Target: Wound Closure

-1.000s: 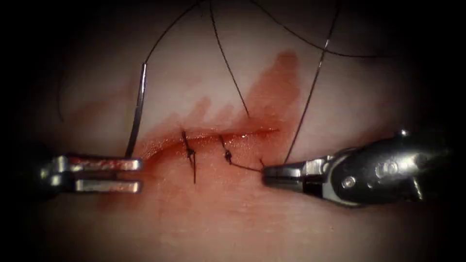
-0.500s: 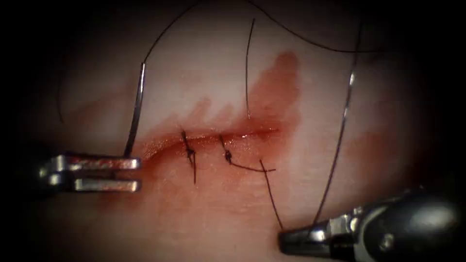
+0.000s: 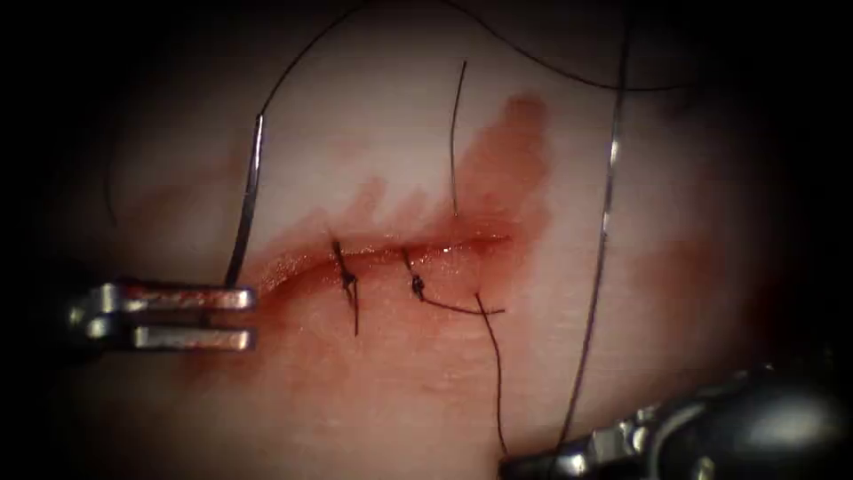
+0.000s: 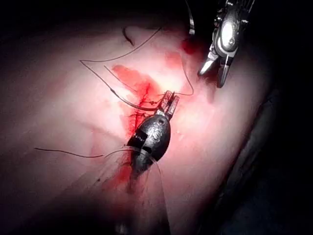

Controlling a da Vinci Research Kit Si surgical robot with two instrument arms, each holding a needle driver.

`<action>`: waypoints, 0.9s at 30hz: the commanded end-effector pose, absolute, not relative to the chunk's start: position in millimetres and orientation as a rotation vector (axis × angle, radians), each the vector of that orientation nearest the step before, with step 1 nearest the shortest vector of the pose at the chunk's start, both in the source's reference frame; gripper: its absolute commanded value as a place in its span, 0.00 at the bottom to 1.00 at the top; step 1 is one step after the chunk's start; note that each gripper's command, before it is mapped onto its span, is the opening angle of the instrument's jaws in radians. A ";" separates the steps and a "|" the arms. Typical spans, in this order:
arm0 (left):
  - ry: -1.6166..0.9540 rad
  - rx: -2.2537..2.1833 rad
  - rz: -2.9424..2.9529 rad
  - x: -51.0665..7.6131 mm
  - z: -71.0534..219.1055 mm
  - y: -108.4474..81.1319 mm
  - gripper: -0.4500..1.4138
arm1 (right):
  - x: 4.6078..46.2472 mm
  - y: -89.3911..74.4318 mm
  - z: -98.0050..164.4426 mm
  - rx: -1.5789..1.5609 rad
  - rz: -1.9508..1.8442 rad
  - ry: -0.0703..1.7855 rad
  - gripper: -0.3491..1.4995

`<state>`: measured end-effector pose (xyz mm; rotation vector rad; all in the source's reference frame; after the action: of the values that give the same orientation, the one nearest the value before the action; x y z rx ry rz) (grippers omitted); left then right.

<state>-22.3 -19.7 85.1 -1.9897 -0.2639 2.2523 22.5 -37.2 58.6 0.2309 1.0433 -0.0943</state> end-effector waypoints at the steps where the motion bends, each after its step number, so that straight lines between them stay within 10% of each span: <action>1: -0.270 -1.988 2.249 -22.6 86.0 -19.9 0.00 | 22.6 -37.4 59.3 0.205 -0.075 1.031 0.73; 17: -0.090 -1.700 2.369 -17.1 96.6 -17.4 0.00 | 21.6 -37.0 58.7 0.181 -0.042 1.021 0.78; 27: -0.213 -1.517 2.282 -14.6 101.9 -16.9 0.86 | 21.5 -37.0 58.9 0.180 -0.042 1.021 0.78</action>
<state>-14.1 -16.3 101.1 -1.5065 -0.2196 2.2723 21.0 -36.4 58.5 0.1781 1.0193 -0.0417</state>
